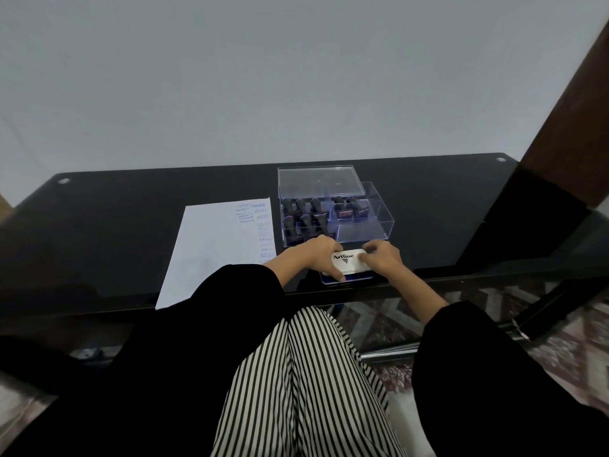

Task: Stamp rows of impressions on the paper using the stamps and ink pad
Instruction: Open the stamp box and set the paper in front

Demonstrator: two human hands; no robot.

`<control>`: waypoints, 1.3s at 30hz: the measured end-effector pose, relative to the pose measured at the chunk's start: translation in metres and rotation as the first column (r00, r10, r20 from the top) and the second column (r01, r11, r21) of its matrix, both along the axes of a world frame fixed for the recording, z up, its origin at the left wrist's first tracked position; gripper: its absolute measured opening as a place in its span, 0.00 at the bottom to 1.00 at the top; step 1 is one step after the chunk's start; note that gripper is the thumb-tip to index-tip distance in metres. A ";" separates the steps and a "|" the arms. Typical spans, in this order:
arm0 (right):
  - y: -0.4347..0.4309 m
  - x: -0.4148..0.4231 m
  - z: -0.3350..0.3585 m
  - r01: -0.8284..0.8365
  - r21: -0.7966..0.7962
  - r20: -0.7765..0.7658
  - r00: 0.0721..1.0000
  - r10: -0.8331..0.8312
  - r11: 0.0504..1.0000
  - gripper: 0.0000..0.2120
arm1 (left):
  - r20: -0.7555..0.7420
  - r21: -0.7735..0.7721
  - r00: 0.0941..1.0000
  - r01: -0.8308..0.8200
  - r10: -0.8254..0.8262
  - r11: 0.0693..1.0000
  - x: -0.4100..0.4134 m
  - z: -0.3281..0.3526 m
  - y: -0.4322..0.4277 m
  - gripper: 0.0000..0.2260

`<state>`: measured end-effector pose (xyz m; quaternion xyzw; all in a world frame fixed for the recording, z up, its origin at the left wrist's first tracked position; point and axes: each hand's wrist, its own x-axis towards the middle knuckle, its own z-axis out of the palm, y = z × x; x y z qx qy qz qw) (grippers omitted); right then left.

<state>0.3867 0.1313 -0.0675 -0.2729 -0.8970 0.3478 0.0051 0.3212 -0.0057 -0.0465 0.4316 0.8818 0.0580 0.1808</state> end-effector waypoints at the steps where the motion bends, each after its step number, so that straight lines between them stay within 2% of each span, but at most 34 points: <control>1: 0.001 0.000 0.001 0.001 -0.006 0.001 1.000 -0.001 1.000 0.18 | 0.016 -0.002 1.000 -0.001 0.001 1.000 -0.001 0.001 0.001 0.27; 7: 0.006 -0.003 0.009 0.015 -0.001 -0.075 0.997 -0.015 1.000 0.12 | 0.107 -0.042 0.993 0.049 -0.045 0.998 -0.009 0.018 0.002 0.24; 11: 0.010 -0.004 0.017 0.010 0.032 -0.149 0.989 -0.005 0.999 0.13 | 0.143 0.014 0.988 0.048 -0.049 0.999 -0.018 0.034 0.001 0.19; 15: 0.017 -0.003 0.019 -0.128 0.062 -0.263 0.954 0.140 0.990 0.20 | 0.084 0.104 0.996 0.006 -0.015 0.995 -0.028 0.042 0.000 0.14; 17: 0.020 -0.004 0.019 -0.201 0.085 -0.300 0.929 0.217 0.976 0.15 | 0.026 0.162 1.000 -0.011 0.007 0.987 -0.031 0.042 0.000 0.11; 19: 0.022 -0.006 0.019 -0.241 0.166 -0.281 0.918 0.280 0.956 0.10 | -0.035 0.221 0.999 -0.028 0.037 0.975 -0.032 0.040 0.001 0.10; 22: 0.022 -0.015 0.016 -0.219 0.308 -0.212 0.933 0.292 0.926 0.10 | -0.105 0.287 0.990 -0.062 0.095 0.956 -0.033 0.033 0.004 0.10; 31: 0.020 -0.033 0.018 -0.100 0.355 -0.225 0.956 0.189 0.929 0.09 | -0.148 0.371 0.977 -0.087 0.151 0.925 -0.043 0.024 0.009 0.14; 39: 0.020 -0.035 0.019 -0.078 0.393 -0.201 0.965 0.168 0.916 0.07 | -0.166 0.342 0.976 -0.078 0.142 0.936 -0.044 0.021 0.009 0.15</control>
